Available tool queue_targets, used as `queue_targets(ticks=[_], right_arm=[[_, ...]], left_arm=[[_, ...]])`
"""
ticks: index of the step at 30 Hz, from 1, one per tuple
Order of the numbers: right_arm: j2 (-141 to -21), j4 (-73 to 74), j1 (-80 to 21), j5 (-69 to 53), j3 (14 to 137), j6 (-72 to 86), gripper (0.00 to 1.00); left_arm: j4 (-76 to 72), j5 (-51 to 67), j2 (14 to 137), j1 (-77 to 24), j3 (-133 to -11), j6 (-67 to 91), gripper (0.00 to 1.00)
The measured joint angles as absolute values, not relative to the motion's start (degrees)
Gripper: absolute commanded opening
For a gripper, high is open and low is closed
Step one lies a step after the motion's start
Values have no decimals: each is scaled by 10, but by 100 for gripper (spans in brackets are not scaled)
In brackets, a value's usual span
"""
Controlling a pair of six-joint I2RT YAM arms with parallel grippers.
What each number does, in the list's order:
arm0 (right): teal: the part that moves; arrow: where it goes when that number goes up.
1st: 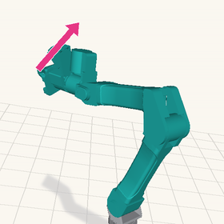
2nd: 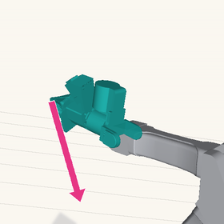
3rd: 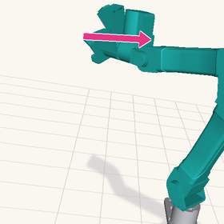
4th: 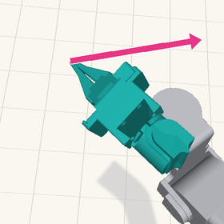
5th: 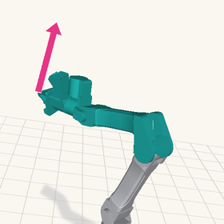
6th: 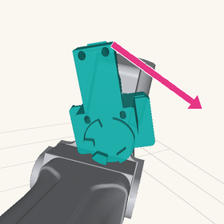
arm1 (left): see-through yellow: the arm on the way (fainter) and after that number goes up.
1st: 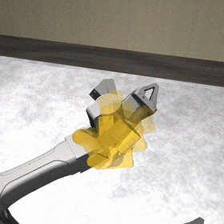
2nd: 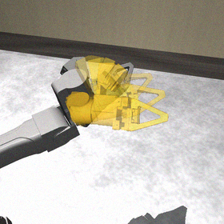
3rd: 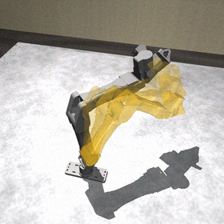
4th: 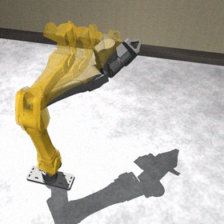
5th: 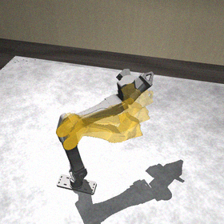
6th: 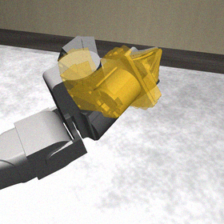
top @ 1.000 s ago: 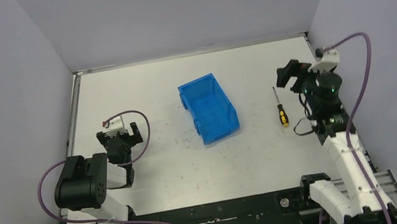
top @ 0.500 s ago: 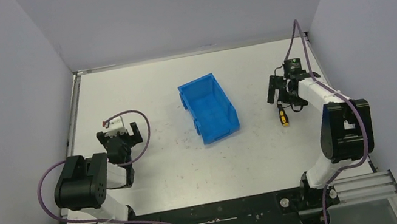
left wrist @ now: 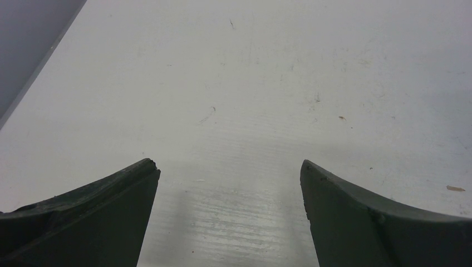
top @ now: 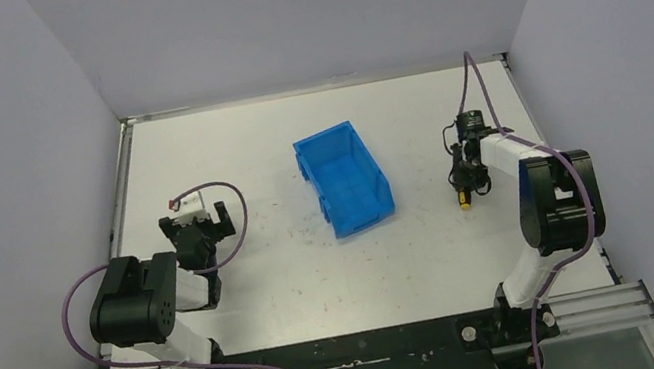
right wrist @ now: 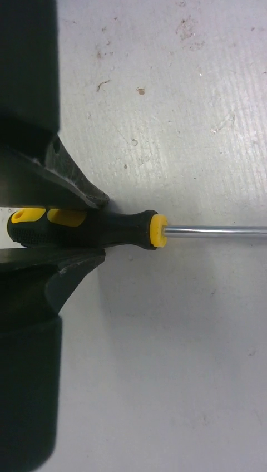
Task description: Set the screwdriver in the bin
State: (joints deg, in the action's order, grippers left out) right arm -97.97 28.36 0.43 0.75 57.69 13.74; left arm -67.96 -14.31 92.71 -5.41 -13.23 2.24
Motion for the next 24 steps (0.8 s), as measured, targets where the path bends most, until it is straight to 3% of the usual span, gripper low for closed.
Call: queue_targets(ticks=[7,15,24], right_arm=[[-970,350,-29,44,616,134,0],[-916,467,-80,98,756,143,0],[-934,538,-246,108,885,189,0]], left_arm=[[-680,-143,927,-54,-132,22,97],[-680,-143,927,-54,-132,22,97],[-680,-143,927,-54,-132,22,97]])
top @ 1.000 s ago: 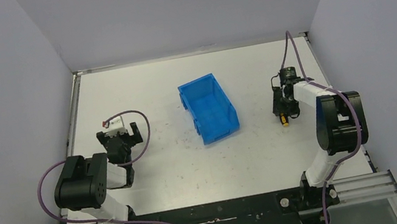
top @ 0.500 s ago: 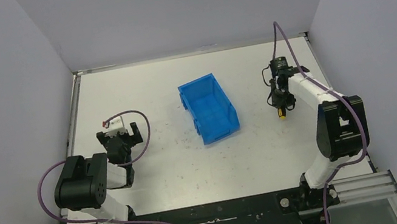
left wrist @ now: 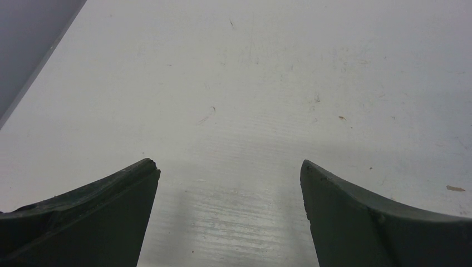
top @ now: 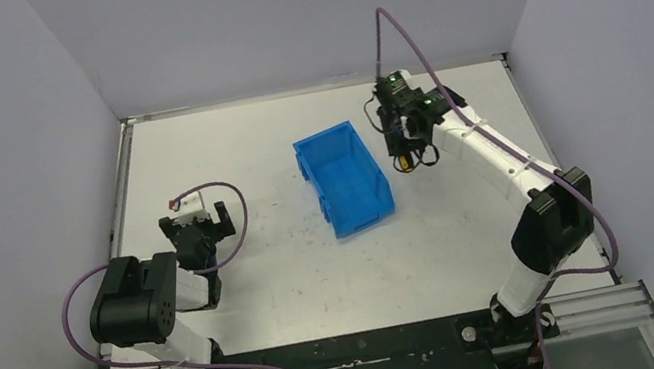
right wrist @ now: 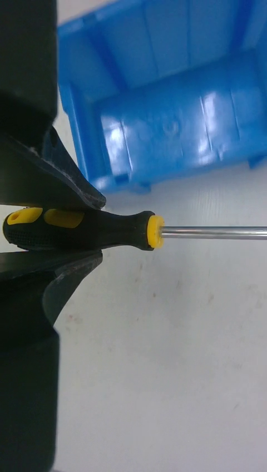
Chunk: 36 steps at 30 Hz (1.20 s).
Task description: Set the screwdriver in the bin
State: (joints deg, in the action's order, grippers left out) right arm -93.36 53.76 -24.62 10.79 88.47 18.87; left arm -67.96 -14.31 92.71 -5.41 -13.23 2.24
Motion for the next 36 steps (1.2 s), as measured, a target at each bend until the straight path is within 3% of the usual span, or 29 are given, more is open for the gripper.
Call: queue_targets(ticks=[9,26,30,36], right_arm=[[-1046,538,-395,73,998,195,0],[-1146,450,-397,41,925,94,0],[-1155,424,-393,42,894,87,10],[-1160,389,-386,42,886,87,45]], left_arm=[[-680,-143,927,-54,-132,22,97],[-680,-143,927,-54,-132,22,97],[-680,-143,927,-54,-132,22,97],[-680,-143,927,-54,-132,22,97]])
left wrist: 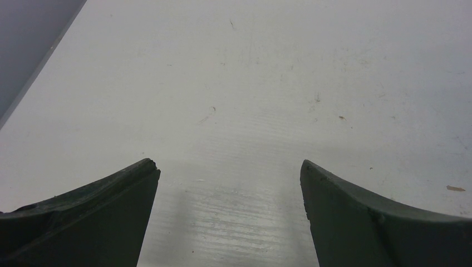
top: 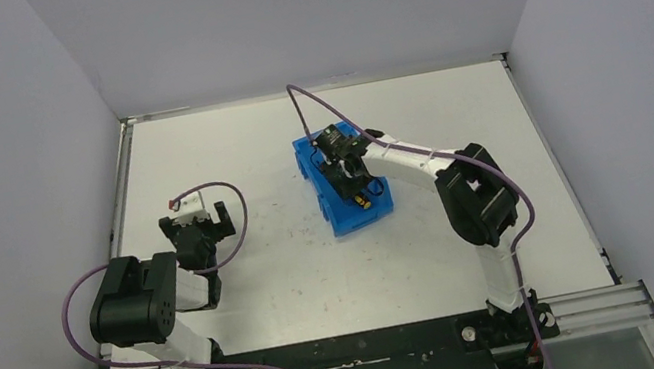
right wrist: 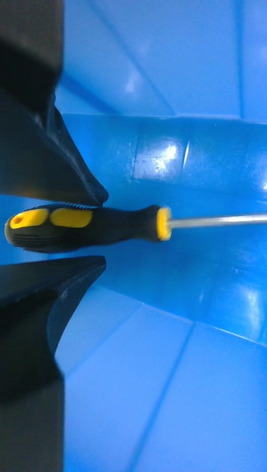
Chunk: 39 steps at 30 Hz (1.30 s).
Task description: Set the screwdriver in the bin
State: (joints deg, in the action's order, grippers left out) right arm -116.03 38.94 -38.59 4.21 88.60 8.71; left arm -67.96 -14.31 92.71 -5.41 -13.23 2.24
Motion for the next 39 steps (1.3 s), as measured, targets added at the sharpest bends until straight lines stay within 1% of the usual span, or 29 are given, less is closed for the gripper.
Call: queue_targets(ticks=[2,9,10,11,12,13,15,16,17,21,24,30,36,39], right_arm=[[-1160,384,-385,43,886,89,51],[-1160,386,-383,53,895,97,53],[-1157,387,-383,56,899,98,55],[-1153,389,-383,60,901,99,58],[-1146,390,-383,62,902,100,65],[-1135,392,-383,64,902,101,75],[-1106,394,-383,69,902,101,90],[-1087,393,-382,71,902,102,96],[-1067,392,-380,73,902,103,100],[-989,378,-367,73,899,101,100],[-928,337,-338,74,861,108,100],[-796,227,-234,77,671,135,100],[-706,126,-111,71,487,168,100],[-663,69,-81,70,405,172,100]], left_arm=[[-680,-143,927,-54,-132,22,97],[-680,-143,927,-54,-132,22,97],[-680,-143,927,-54,-132,22,97],[-680,-143,927,-54,-132,22,97],[-680,-143,927,-54,-132,22,97],[-680,-143,927,-54,-132,22,97],[-680,-143,927,-54,-132,22,97],[-680,-143,927,-54,-132,22,97],[-680,-143,927,-54,-132,23,97],[-680,-143,927,-54,-132,23,97],[-680,-143,927,-54,-132,22,97],[-680,-143,927,-54,-132,22,97],[-680,-143,927,-54,-132,23,97],[-680,-143,927,-54,-132,22,97]])
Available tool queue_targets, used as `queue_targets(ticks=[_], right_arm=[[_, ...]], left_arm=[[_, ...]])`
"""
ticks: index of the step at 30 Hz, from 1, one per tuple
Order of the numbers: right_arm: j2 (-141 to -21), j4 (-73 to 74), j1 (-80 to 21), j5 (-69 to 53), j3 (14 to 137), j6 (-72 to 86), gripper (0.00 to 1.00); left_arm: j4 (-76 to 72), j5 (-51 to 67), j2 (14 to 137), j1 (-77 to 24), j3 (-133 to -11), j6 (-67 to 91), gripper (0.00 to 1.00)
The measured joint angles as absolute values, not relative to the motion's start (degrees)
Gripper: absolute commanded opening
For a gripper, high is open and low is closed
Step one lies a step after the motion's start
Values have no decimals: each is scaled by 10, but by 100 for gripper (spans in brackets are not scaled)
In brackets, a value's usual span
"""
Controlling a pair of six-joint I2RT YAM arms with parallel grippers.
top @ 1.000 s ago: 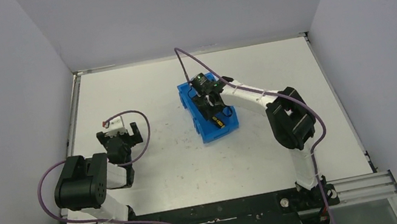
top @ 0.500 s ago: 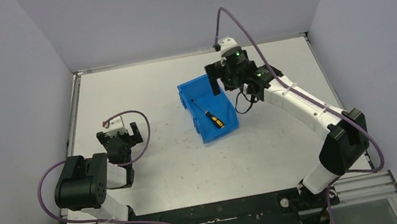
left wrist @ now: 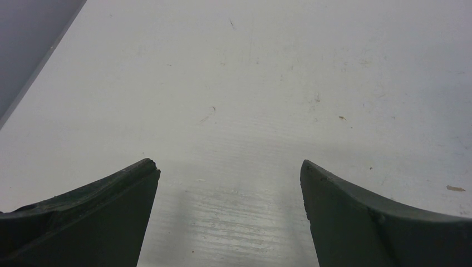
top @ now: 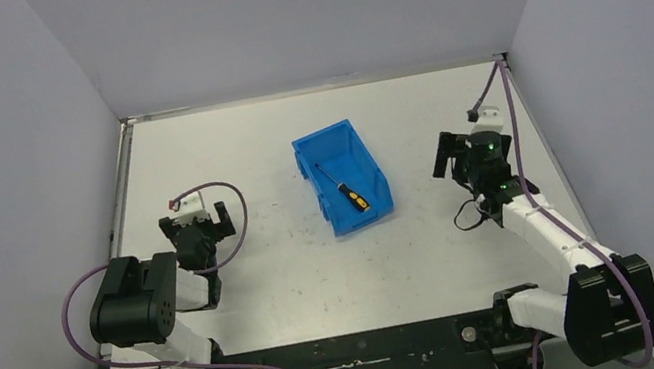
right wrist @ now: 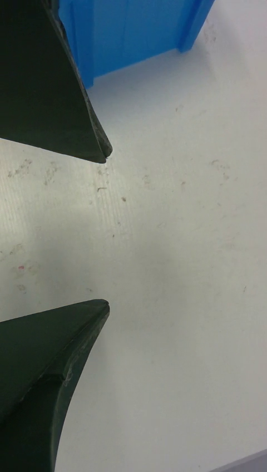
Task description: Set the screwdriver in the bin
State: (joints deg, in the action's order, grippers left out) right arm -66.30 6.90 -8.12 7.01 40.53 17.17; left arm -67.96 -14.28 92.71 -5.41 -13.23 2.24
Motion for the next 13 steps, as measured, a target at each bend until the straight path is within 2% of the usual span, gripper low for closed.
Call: queue_targets(ticks=[7,13], right_arm=[[-611,-67,-67,72,260,166,100],[-606,-132,-67,72,221,162,100]], left_arm=[[-680,-143,927,-54,-132,23,97],[-680,-143,927,-54,-132,22,97]])
